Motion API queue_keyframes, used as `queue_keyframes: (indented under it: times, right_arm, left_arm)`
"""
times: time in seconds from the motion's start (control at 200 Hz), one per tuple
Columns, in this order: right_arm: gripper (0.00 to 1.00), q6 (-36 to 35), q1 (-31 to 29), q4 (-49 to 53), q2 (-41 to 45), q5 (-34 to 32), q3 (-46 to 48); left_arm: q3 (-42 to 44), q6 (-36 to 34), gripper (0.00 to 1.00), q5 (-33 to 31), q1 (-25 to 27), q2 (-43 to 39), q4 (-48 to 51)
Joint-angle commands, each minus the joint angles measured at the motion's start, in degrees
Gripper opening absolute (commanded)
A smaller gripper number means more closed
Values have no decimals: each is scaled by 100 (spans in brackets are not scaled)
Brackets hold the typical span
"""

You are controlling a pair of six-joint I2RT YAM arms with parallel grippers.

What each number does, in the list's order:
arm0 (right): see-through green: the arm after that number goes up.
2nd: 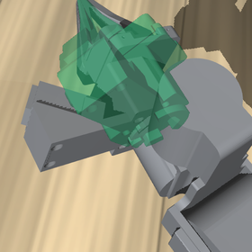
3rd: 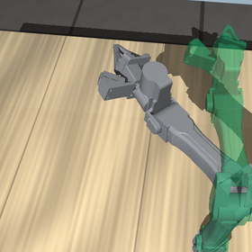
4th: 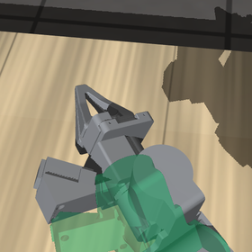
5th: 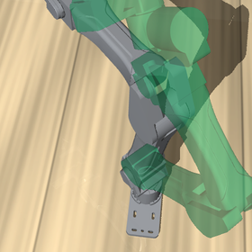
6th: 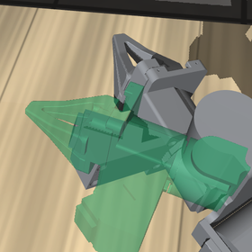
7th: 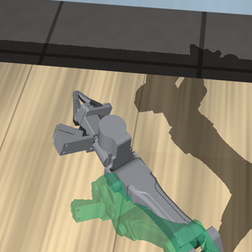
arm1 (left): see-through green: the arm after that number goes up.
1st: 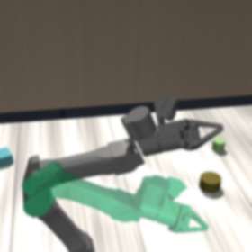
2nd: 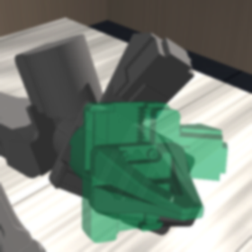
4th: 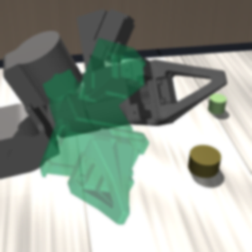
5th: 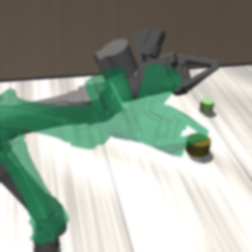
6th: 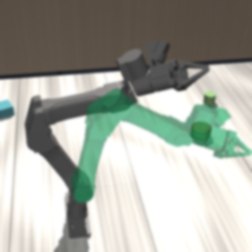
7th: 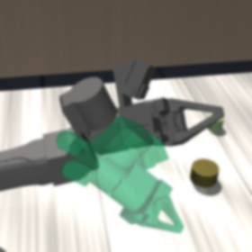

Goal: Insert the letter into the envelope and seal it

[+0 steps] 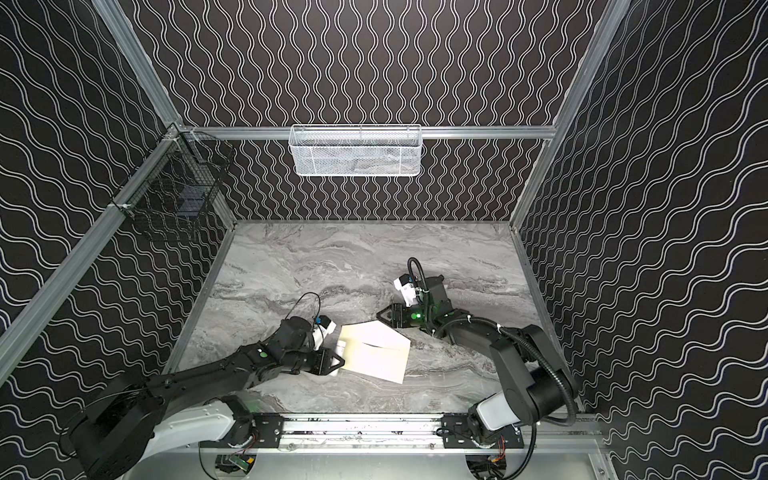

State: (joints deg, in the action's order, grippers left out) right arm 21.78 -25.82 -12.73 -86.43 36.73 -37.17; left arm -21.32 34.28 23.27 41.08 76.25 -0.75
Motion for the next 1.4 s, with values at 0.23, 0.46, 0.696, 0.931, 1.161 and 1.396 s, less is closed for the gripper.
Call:
queue_keyframes:
  times: [0.23, 0.46, 0.696, 0.931, 1.161, 1.396]
  right_arm:
    - [54, -146, -16, 80, -632, 615, -134]
    - [51, -78, -232, 26, -588, 851, -68]
    - [50, -53, -409, -8, -537, 981, 22]
    - [53, 176, -622, -357, -578, 1059, 197]
    - [44, 334, -907, -703, -876, 948, 301]
    - [28, 407, -1021, -1100, -1250, 812, 447]
  left_arm:
    - [99, -70, 0, 55, -41, 296, -311]
    - [71, -70, 0, 21, -38, 478, -398]
    - [38, -115, 0, 22, -39, 524, -360]
    - [-15, -133, 0, -8, -38, 511, -317]
    - [-30, -147, 0, 21, -38, 487, -320]
    - [-31, -137, 0, 33, -39, 460, -346]
